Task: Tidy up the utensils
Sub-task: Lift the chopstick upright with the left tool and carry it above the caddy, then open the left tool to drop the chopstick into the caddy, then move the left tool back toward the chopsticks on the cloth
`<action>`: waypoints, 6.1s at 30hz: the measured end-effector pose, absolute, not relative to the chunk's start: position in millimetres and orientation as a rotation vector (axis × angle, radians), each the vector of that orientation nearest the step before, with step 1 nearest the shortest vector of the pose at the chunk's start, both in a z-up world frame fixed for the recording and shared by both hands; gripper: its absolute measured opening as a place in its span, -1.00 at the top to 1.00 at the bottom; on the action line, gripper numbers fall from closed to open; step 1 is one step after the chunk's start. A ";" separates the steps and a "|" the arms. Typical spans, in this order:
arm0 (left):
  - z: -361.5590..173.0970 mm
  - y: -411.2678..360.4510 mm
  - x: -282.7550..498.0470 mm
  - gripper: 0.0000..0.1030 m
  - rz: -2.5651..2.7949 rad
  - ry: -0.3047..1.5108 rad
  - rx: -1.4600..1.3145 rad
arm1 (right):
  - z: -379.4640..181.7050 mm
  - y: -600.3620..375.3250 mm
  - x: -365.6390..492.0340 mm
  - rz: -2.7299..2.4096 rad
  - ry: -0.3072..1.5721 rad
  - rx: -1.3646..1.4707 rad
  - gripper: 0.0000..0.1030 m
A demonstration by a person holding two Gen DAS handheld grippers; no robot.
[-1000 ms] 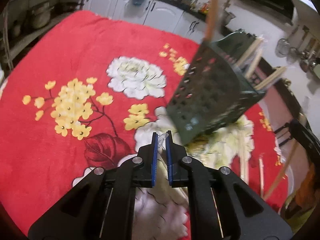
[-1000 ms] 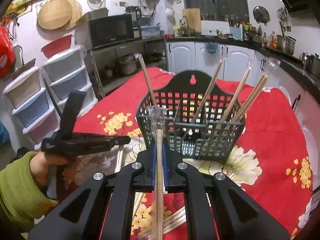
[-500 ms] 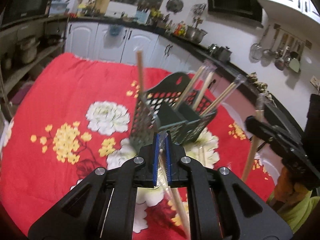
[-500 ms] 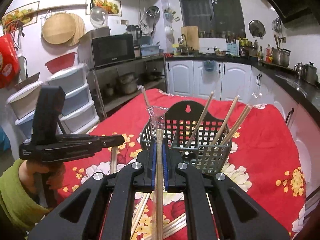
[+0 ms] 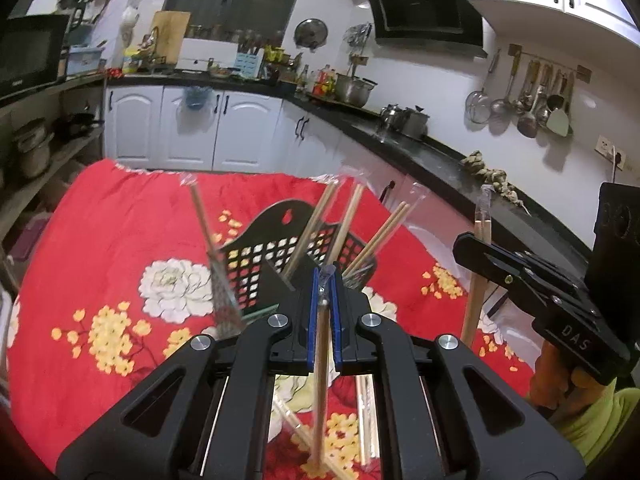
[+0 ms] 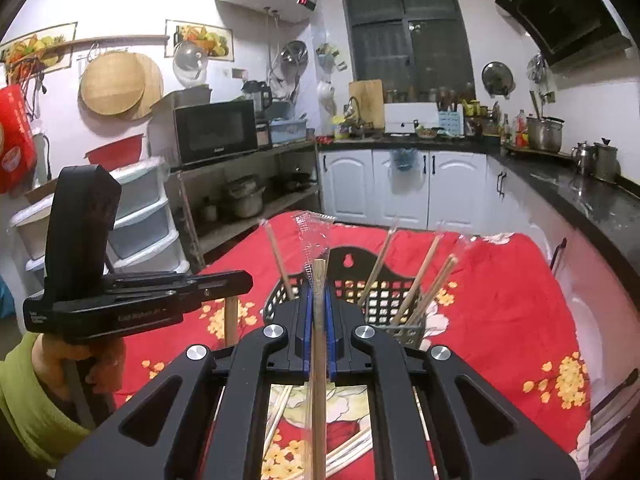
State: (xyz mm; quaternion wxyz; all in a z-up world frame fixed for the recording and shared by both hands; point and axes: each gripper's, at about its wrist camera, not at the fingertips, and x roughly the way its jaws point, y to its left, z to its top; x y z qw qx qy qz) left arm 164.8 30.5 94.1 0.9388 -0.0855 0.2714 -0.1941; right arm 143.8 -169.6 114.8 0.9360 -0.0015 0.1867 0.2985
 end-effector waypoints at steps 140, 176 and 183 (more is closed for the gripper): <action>81.1 32.1 167.5 -0.79 -0.200 0.361 -0.157 | 70.4 -196.7 198.9 0.447 0.447 0.180 -0.16; 8.7 44.1 161.9 -0.79 -0.178 0.617 -0.193 | 8.0 -198.2 161.2 0.480 0.617 0.035 -0.10; -5.4 38.7 164.6 -0.79 -0.190 0.667 -0.195 | -2.3 -198.7 163.9 0.463 0.658 0.031 -0.02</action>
